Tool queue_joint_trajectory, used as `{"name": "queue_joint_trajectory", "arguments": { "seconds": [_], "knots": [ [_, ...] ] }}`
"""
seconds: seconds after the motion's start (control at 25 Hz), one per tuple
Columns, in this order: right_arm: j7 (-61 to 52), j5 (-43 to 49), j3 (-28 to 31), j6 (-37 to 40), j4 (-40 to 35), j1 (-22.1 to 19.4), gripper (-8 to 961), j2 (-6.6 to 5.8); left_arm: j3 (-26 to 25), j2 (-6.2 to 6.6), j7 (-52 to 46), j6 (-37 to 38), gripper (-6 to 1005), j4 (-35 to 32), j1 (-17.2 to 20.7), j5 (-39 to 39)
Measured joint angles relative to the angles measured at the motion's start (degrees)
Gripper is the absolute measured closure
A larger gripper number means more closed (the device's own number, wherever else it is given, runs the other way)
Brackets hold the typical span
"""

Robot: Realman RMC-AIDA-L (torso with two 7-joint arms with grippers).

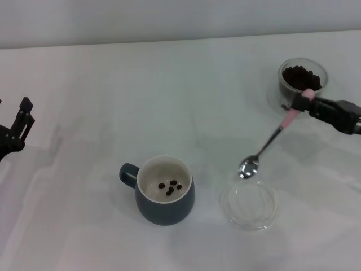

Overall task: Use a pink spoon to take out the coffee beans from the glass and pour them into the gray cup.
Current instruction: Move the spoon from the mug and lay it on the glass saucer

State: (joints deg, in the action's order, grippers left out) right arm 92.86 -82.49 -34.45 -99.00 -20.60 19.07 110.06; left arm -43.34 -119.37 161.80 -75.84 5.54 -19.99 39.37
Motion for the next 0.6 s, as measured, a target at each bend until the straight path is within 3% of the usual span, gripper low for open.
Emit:
{"name": "queue_joint_trajectory", "arguments": {
  "seconds": [0.2, 0.6],
  "knots": [
    [0.0, 1.4, -0.6, 1.0, -0.2, -1.5, 804, -0.05, 0.0, 0.06, 0.0, 0.0, 347, 0.0, -0.2, 0.0],
    [-0.6, 5.7, -1.1, 6.4, 0.6, -1.3, 804, 1.89, 0.0, 0.11, 0.0, 0.0, 348, 0.0, -0.3, 0.0]
  ]
}}
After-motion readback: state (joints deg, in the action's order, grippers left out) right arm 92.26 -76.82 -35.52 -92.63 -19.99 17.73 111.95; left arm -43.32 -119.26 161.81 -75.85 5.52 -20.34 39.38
